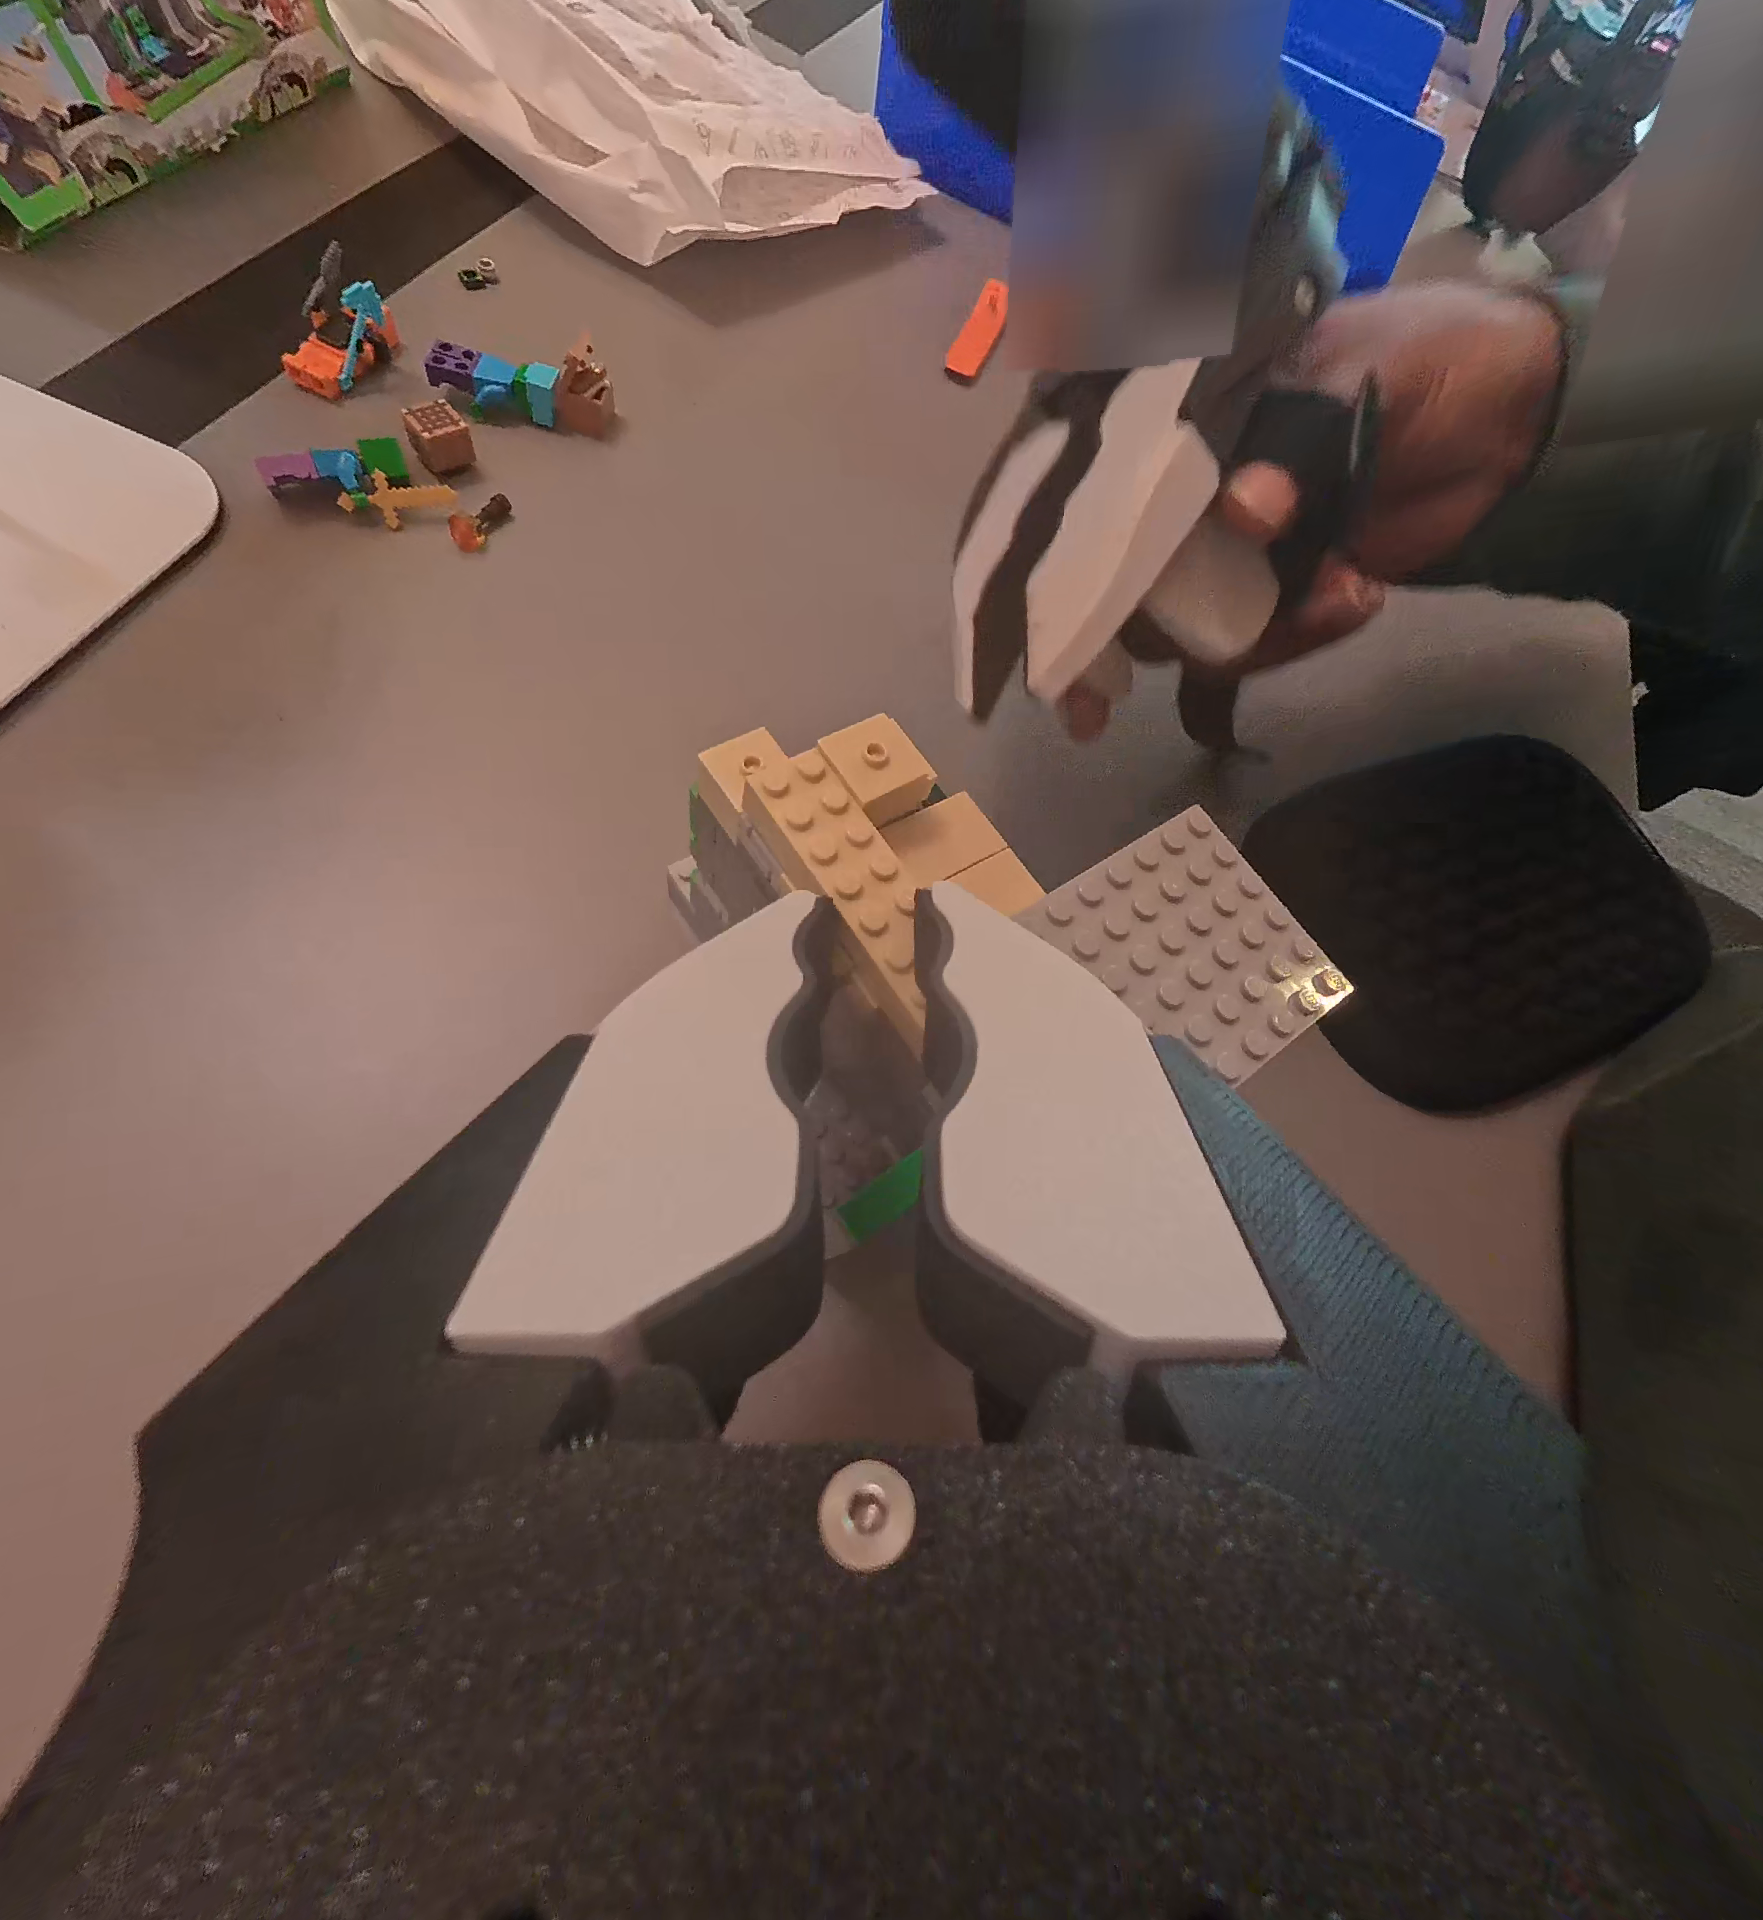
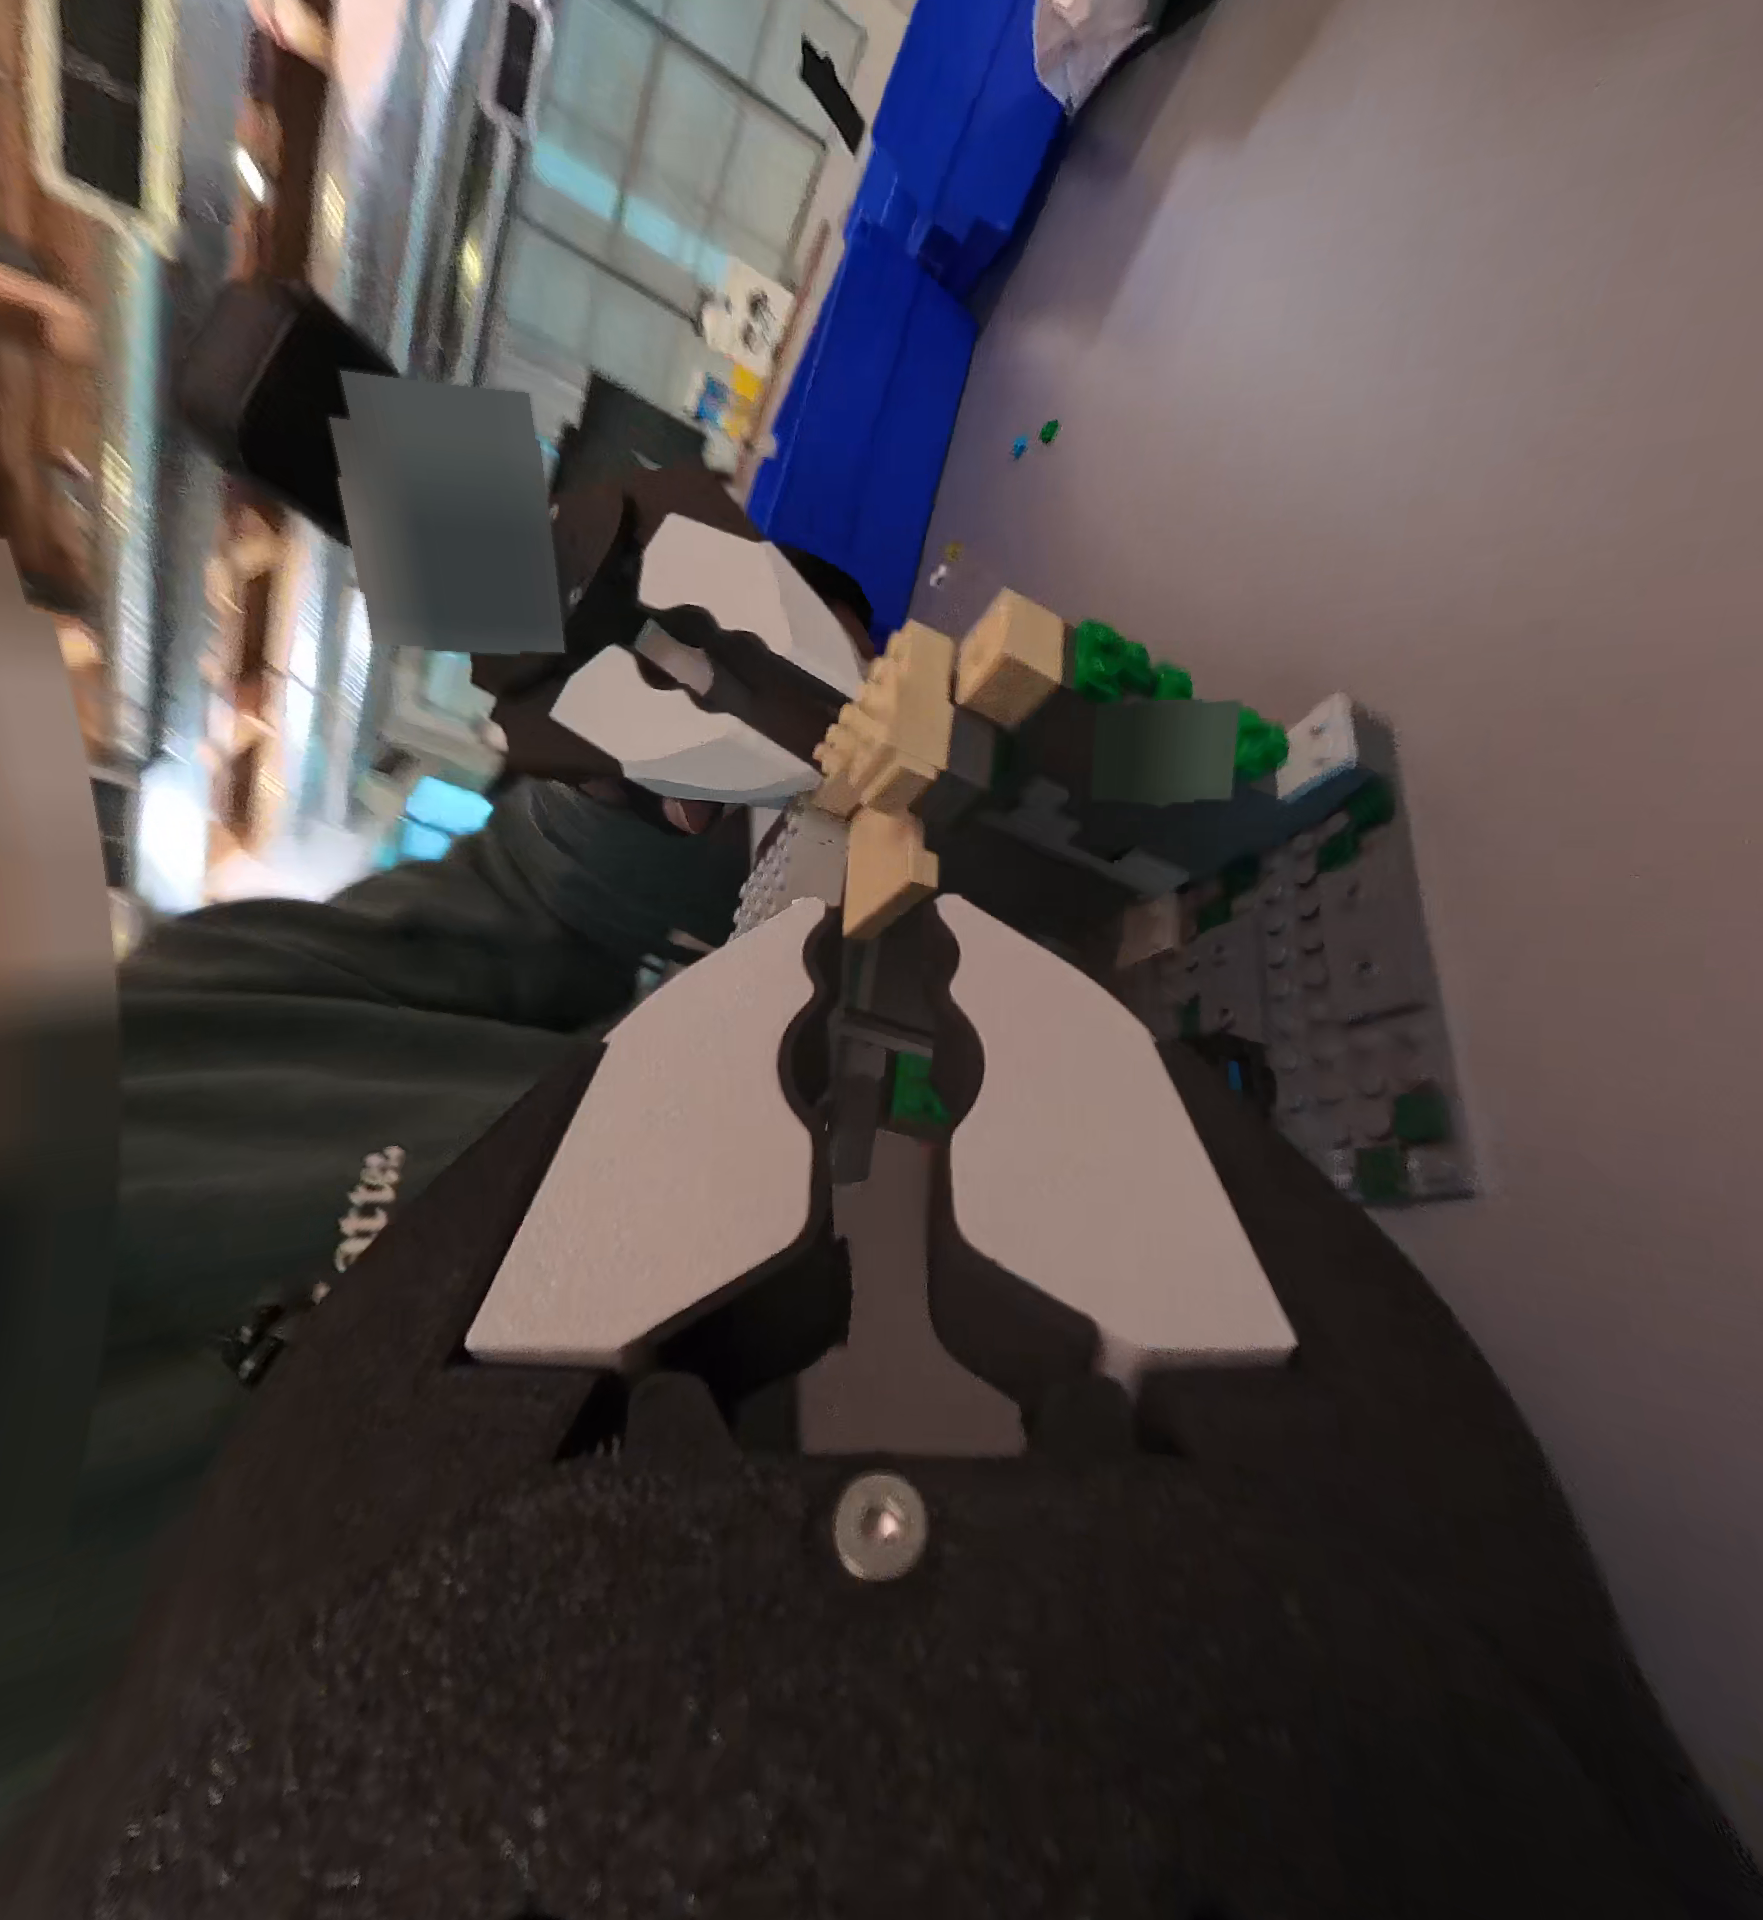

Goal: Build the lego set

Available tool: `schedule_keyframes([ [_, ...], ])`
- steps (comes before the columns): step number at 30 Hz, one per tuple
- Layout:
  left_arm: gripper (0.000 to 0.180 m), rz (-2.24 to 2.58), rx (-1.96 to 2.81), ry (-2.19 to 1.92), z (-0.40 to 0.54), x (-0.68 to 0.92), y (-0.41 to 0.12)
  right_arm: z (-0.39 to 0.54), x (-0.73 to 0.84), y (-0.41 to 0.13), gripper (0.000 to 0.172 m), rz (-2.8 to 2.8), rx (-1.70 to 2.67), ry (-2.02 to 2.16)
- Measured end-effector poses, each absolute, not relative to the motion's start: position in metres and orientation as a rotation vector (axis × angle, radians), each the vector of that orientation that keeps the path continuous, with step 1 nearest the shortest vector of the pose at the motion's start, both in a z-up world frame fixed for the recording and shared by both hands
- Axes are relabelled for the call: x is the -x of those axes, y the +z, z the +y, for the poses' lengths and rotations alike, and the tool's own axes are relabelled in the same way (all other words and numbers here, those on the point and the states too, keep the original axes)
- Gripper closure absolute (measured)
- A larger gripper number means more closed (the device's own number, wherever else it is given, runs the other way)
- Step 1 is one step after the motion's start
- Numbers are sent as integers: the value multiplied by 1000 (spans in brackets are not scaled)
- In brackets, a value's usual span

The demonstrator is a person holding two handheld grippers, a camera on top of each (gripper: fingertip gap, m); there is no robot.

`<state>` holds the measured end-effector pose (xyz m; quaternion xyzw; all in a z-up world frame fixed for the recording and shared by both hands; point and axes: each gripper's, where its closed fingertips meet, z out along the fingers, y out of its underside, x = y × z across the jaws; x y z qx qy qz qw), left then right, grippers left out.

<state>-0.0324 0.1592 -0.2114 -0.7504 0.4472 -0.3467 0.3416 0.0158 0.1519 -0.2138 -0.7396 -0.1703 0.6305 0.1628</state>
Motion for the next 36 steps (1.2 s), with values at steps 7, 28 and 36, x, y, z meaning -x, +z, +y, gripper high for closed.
schedule_keyframes([
  [7,165,1156,1936,-904,159,32,-211,190,3,-184,166,-1165,2104,1232],
  [28,166,1135,1883,-950,161,33,-211,183,25,-213,172,-1884,2191,451],
  [36,166,1133,1862,-947,161,32,-211,183,24,-214,172,-2005,2194,317],
])
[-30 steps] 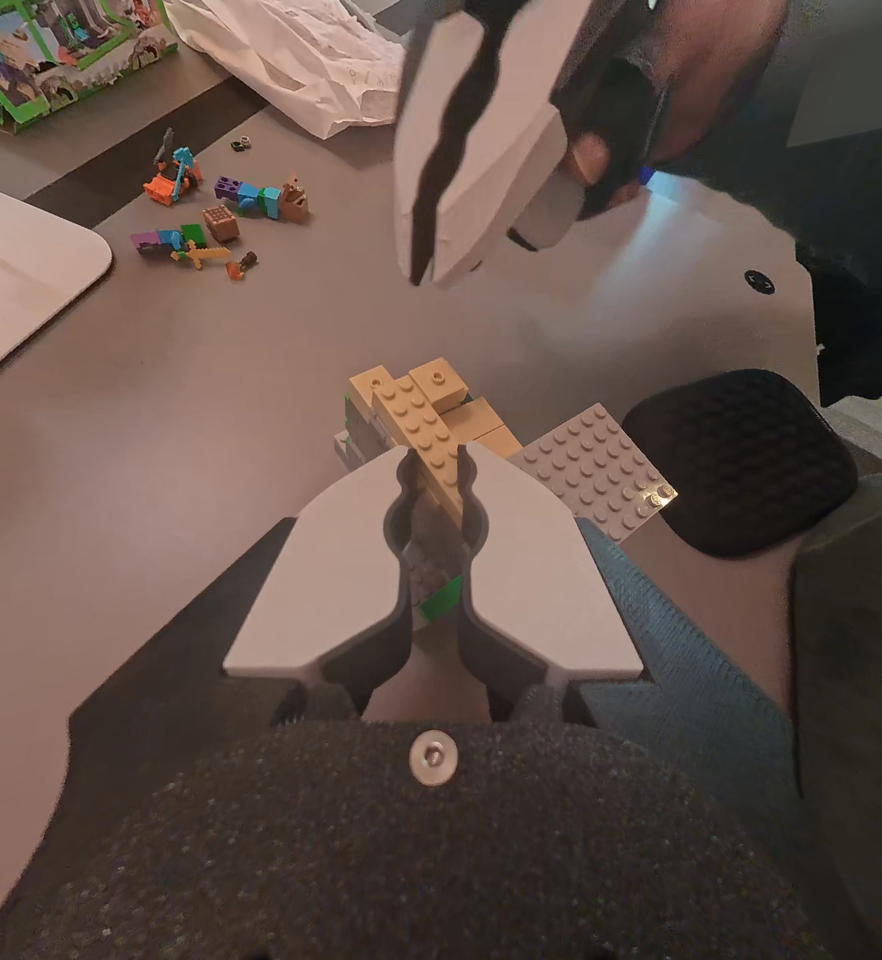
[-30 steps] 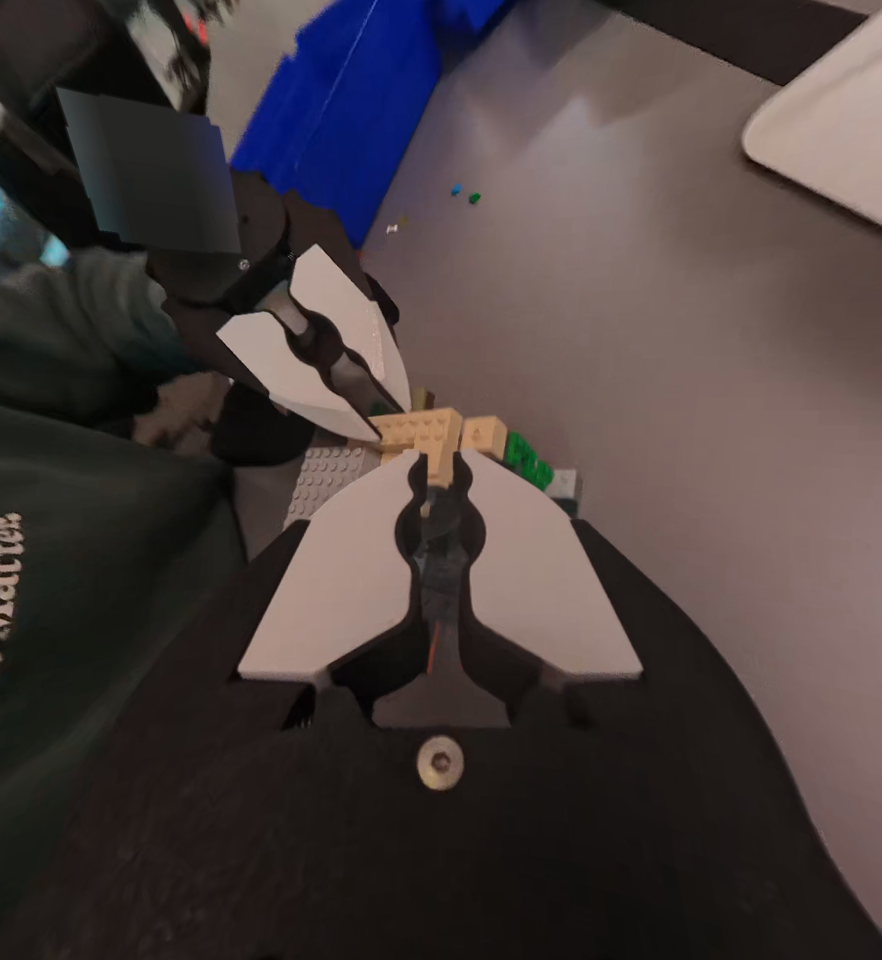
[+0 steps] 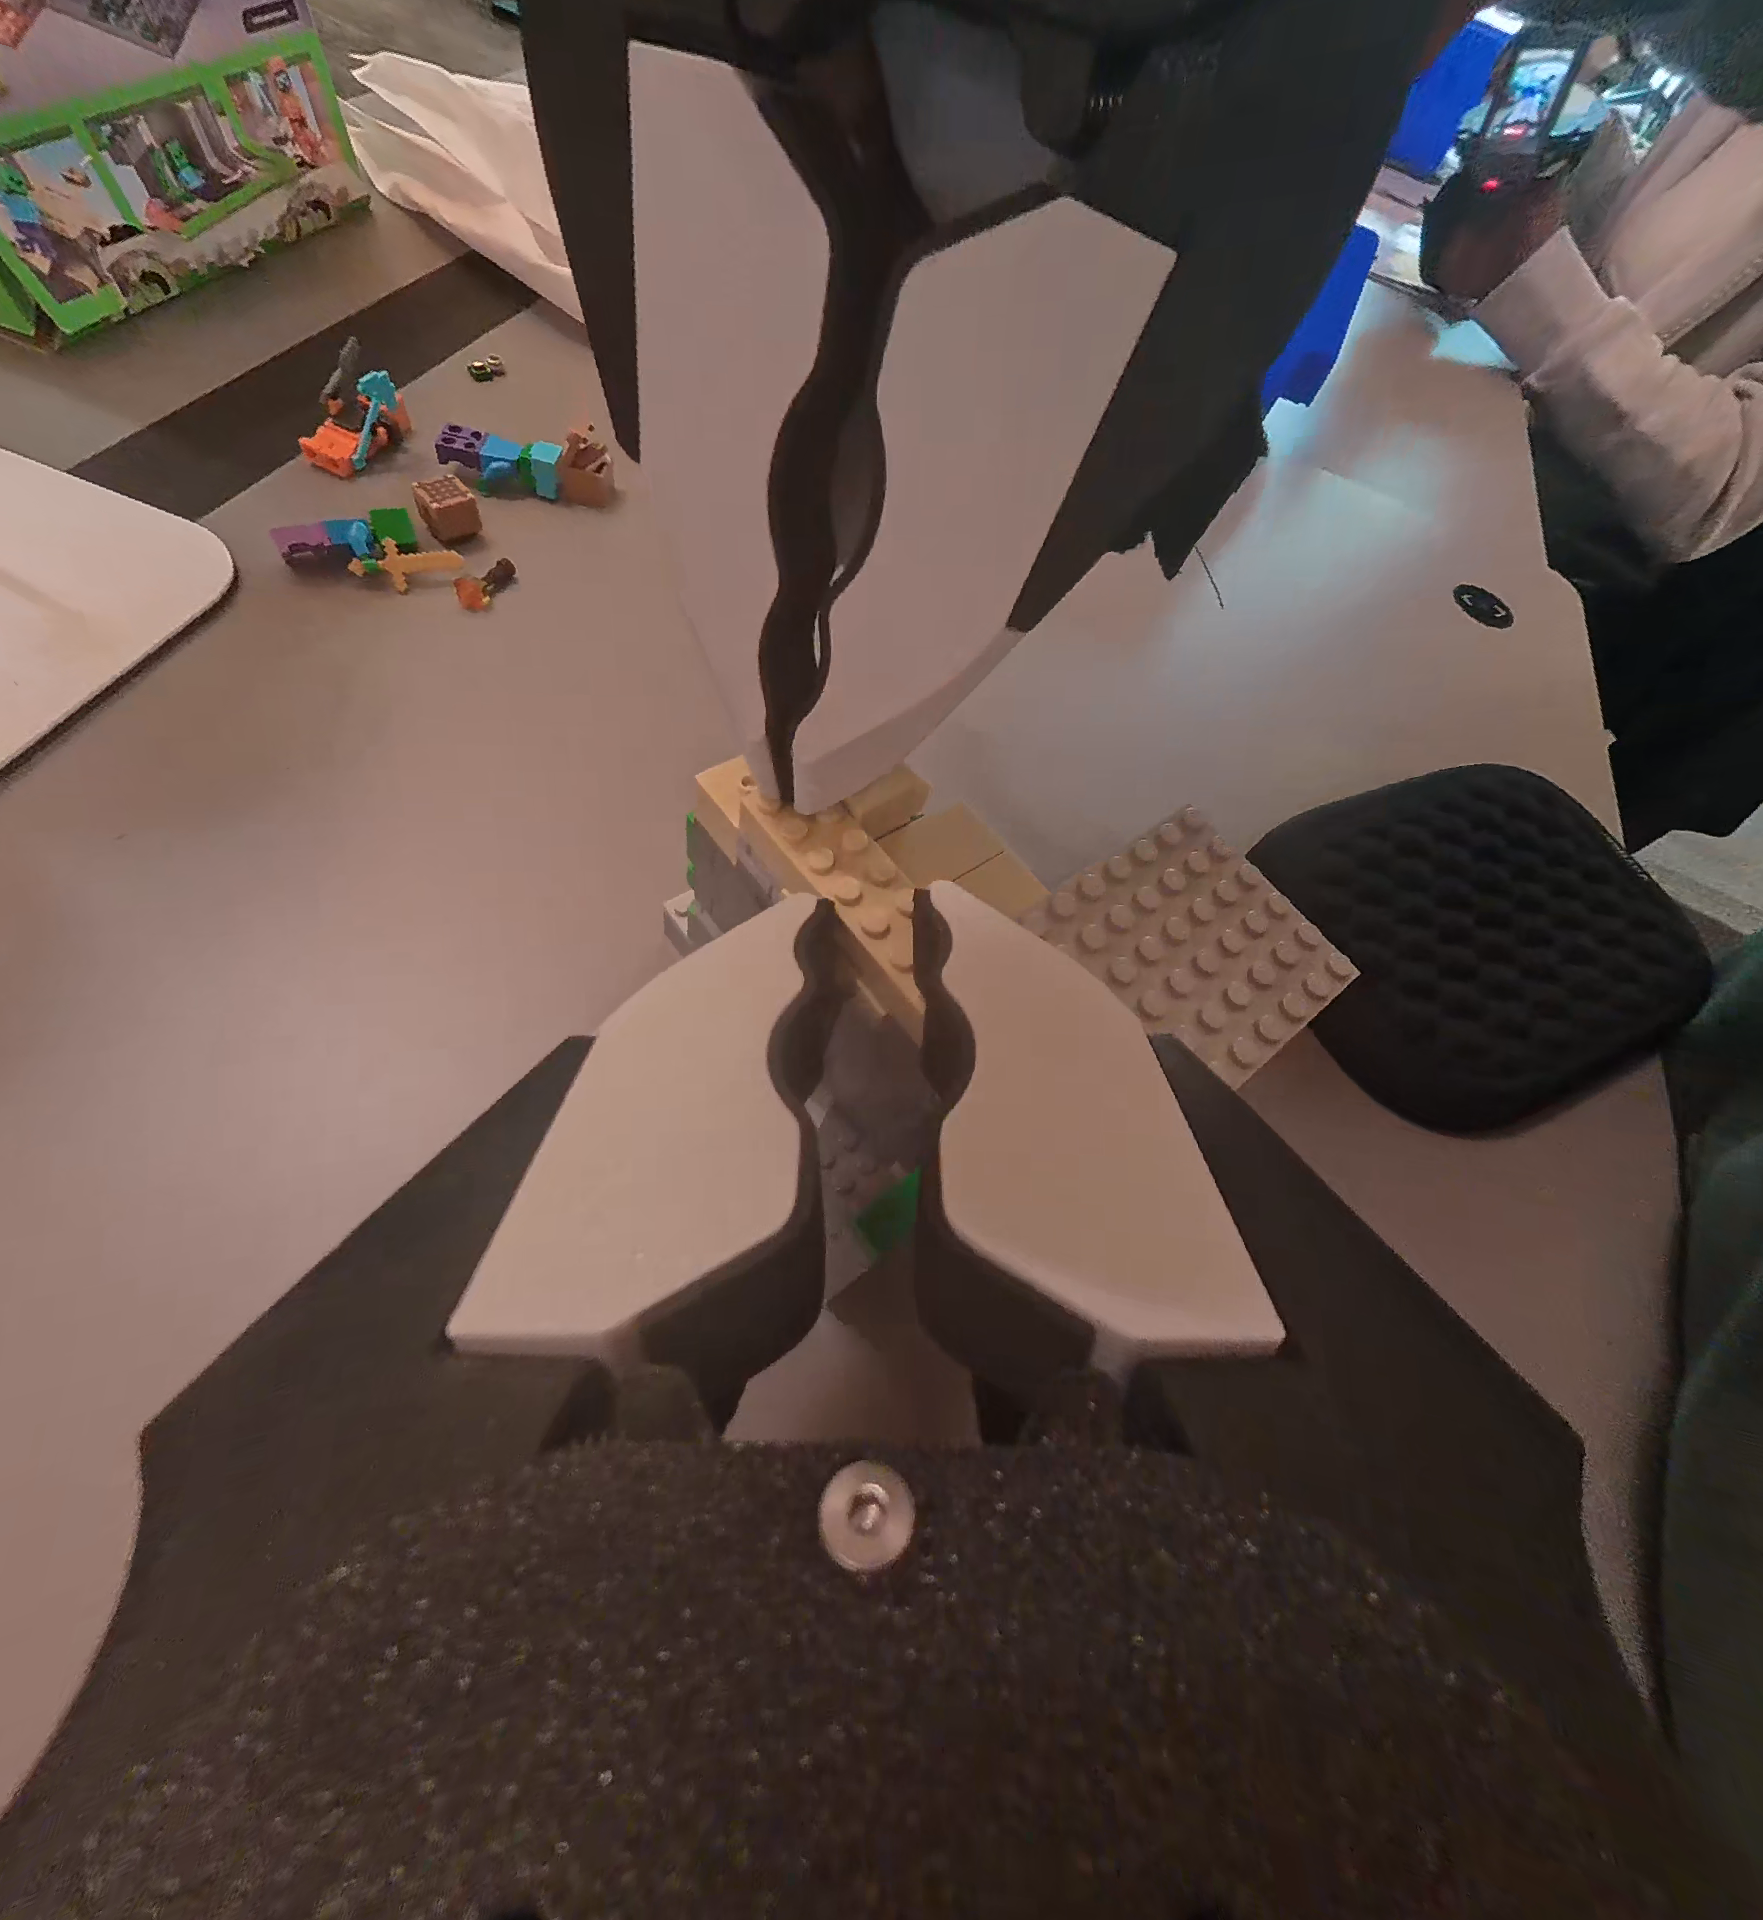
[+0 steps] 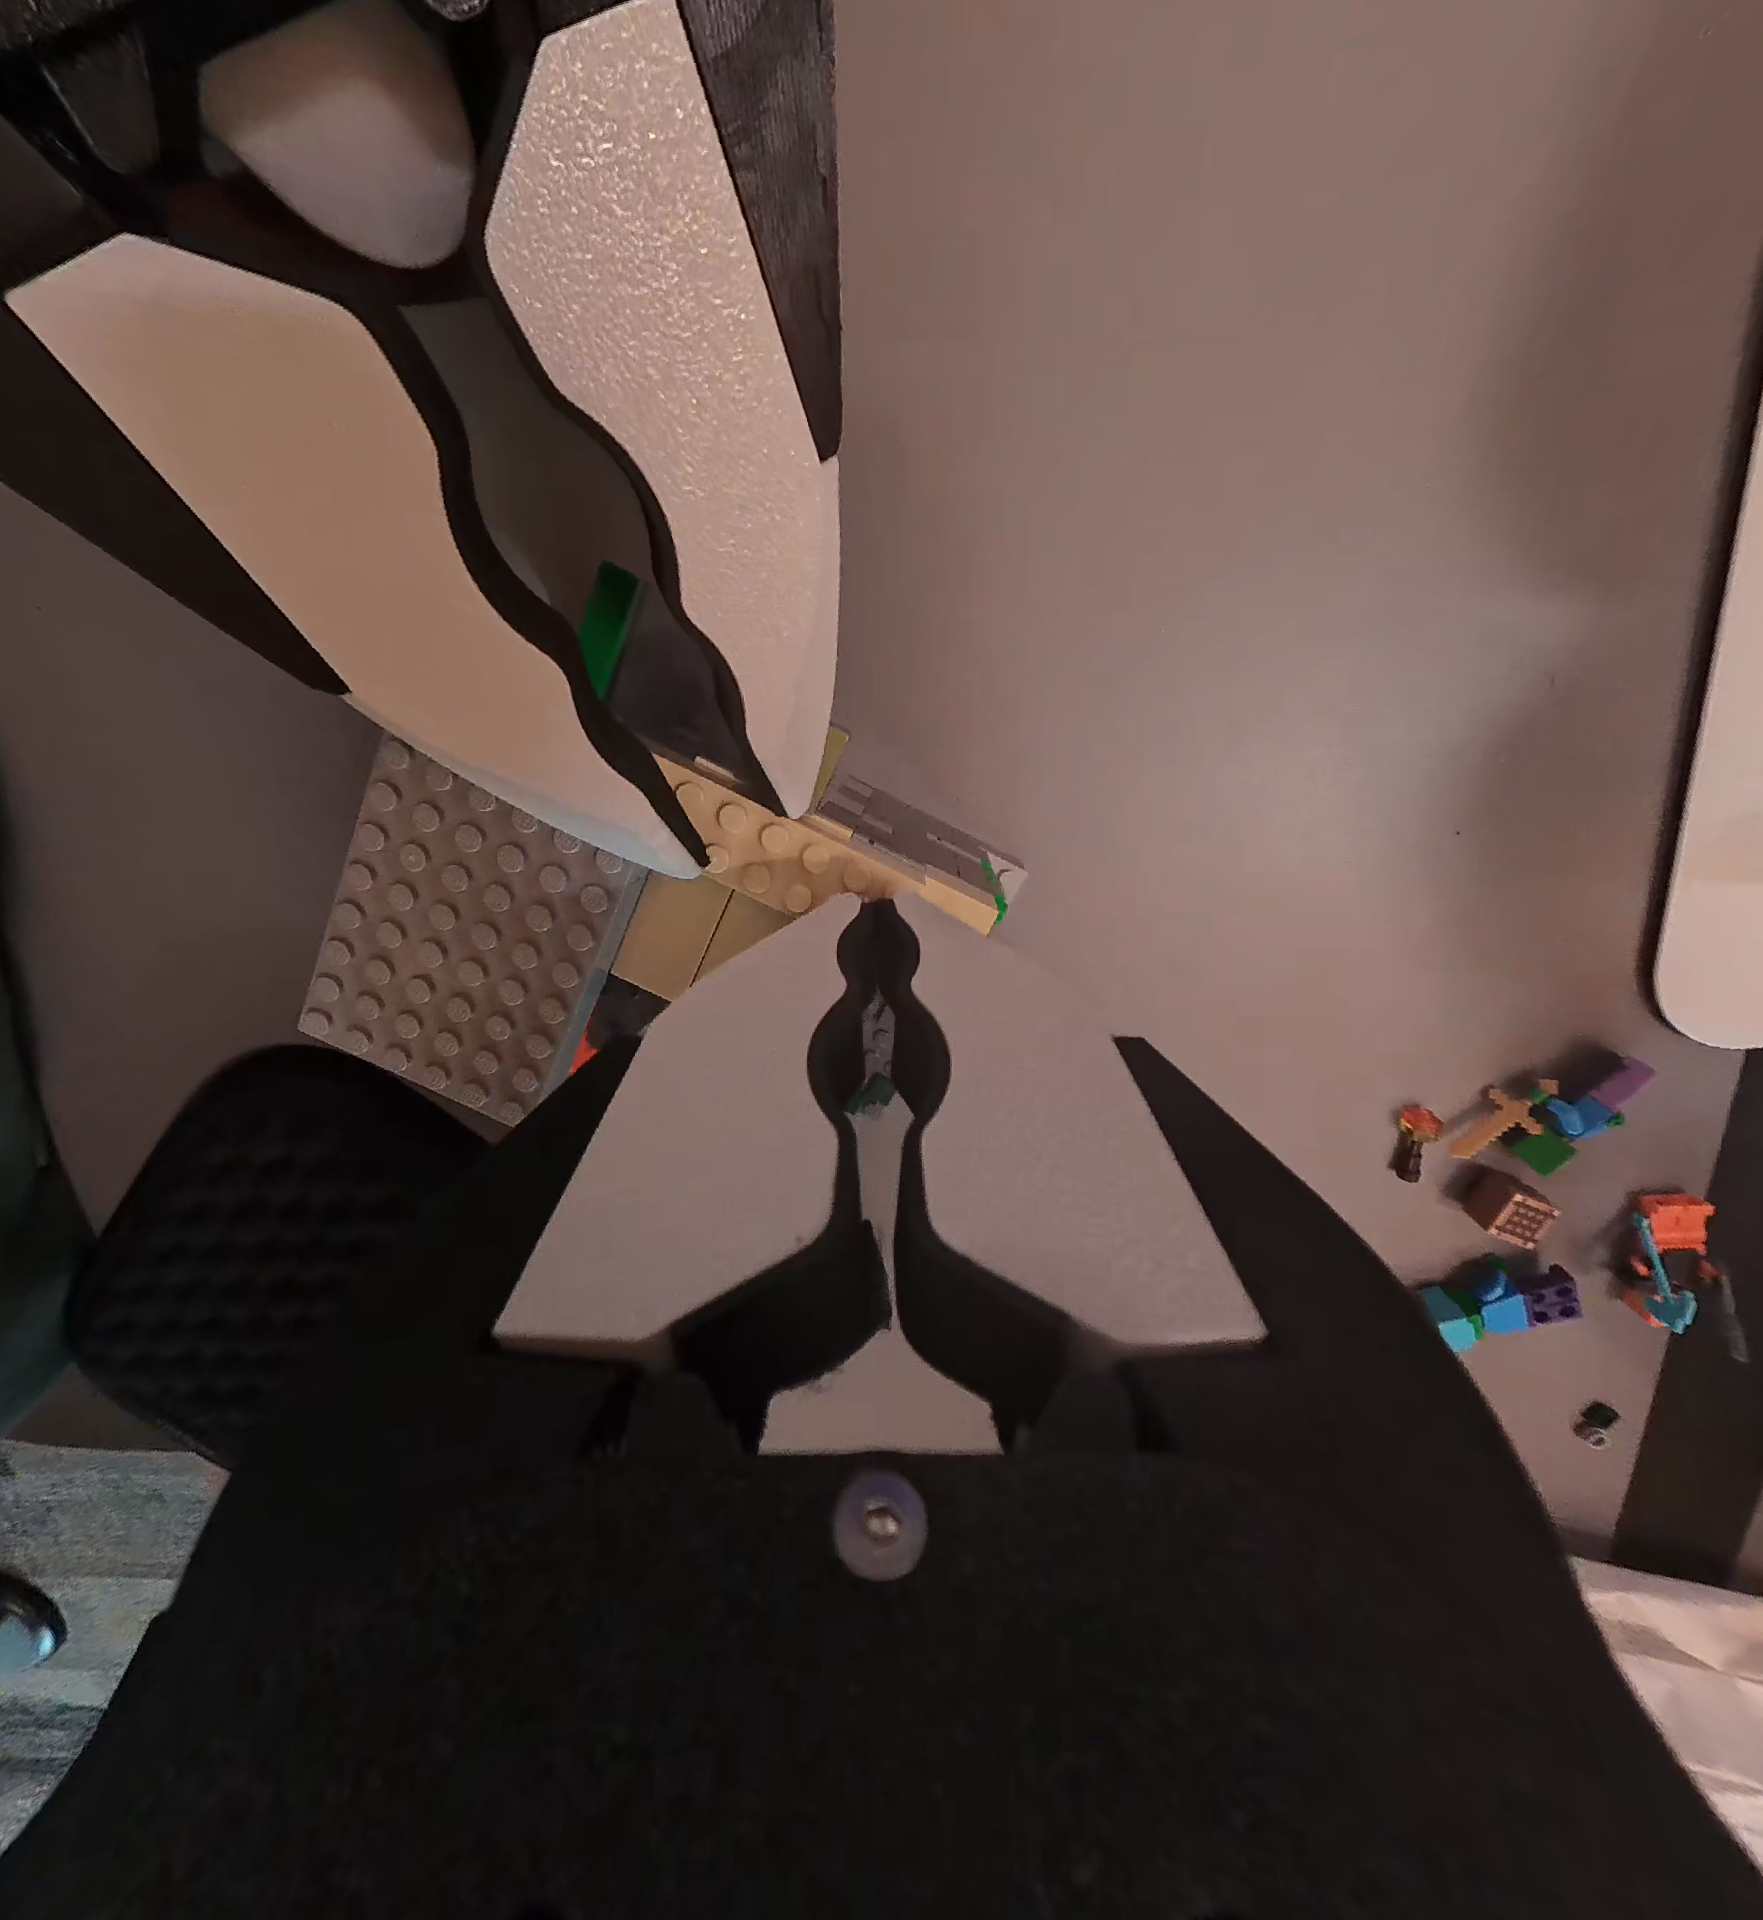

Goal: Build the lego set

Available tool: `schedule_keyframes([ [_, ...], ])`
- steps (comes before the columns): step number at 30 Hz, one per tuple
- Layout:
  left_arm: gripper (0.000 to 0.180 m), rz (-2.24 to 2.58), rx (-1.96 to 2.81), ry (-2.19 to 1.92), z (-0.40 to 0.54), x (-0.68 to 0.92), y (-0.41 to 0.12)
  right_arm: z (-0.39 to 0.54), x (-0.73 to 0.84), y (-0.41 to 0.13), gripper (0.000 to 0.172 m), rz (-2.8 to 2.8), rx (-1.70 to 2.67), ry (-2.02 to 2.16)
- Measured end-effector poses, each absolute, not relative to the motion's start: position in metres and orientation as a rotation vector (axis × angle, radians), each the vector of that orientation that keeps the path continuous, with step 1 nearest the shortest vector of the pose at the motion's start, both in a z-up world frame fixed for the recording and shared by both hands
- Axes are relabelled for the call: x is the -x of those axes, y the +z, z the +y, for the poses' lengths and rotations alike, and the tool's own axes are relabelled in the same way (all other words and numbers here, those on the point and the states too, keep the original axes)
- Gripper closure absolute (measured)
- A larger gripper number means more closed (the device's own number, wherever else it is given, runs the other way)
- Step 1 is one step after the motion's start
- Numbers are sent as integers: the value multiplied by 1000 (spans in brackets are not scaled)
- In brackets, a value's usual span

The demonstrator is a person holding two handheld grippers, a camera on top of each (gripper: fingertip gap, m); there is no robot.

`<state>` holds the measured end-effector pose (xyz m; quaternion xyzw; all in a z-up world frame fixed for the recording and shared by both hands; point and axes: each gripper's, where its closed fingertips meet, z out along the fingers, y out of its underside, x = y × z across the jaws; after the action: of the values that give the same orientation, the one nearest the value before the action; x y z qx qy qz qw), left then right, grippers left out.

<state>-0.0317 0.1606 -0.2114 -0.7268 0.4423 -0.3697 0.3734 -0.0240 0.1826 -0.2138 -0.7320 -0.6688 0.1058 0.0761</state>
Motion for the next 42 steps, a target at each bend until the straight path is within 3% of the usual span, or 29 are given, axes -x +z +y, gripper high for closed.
schedule_keyframes([
  [19,166,1101,1824,-968,163,40,-198,183,24,-214,172,-2086,2163,193],
  [27,180,1211,1759,-932,144,59,-195,184,25,-214,172,-2075,2133,208],
  [42,180,1116,1829,-940,158,77,-224,147,55,-205,172,-2108,2014,434],
])
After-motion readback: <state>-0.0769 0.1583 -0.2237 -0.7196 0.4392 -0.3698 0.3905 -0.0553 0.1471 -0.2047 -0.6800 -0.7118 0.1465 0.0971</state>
